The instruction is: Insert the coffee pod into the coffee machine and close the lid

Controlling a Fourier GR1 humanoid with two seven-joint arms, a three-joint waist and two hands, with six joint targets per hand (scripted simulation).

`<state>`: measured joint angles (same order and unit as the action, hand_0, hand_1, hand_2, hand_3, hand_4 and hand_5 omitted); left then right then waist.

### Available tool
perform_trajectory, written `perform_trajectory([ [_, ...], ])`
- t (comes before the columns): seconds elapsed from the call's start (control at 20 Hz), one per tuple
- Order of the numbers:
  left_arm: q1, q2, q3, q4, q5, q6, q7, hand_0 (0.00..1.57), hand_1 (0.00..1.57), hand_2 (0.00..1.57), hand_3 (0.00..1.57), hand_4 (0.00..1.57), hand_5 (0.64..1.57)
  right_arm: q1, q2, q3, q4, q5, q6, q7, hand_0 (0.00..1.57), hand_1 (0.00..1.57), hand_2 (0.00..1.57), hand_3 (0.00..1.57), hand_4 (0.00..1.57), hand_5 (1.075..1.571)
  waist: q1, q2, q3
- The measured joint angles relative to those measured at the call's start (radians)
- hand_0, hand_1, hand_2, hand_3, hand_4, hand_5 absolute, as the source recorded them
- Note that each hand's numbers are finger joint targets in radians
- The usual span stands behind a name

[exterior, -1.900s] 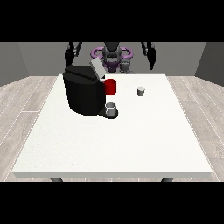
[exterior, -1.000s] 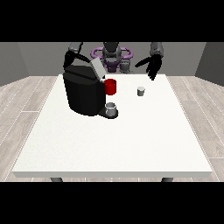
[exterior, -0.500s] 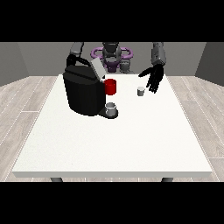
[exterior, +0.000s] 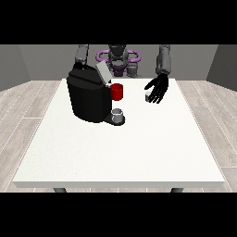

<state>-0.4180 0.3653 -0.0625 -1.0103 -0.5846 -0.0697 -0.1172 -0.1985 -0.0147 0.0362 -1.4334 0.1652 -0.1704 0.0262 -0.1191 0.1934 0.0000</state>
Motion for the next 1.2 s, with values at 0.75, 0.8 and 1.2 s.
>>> perform_trajectory([
  [0.75,-0.087,0.000,-0.115,0.156,-0.259,0.012,0.007,0.73,0.73,0.96,0.85,0.39,1.571,-0.049,0.002,-0.018,0.137,-0.013,0.022,-0.044,0.00,0.00,0.00,0.00,0.00,1.571,0.001,-0.021,0.0004],
  [0.8,-0.088,-0.001,-0.118,0.166,-0.271,0.005,0.004,0.76,0.76,0.98,0.86,0.40,1.571,-0.049,-0.004,-0.027,0.144,-0.018,0.026,-0.041,0.00,0.00,0.00,0.00,0.00,1.571,0.004,-0.032,0.0003],
  [1.2,-0.124,-0.023,-0.086,0.245,-0.315,0.010,-0.067,1.28,1.28,1.31,1.24,0.50,1.571,-0.047,-0.017,-0.060,0.210,-0.043,0.040,-0.070,0.00,0.00,0.00,0.00,0.00,1.571,0.012,-0.053,0.0003],
])
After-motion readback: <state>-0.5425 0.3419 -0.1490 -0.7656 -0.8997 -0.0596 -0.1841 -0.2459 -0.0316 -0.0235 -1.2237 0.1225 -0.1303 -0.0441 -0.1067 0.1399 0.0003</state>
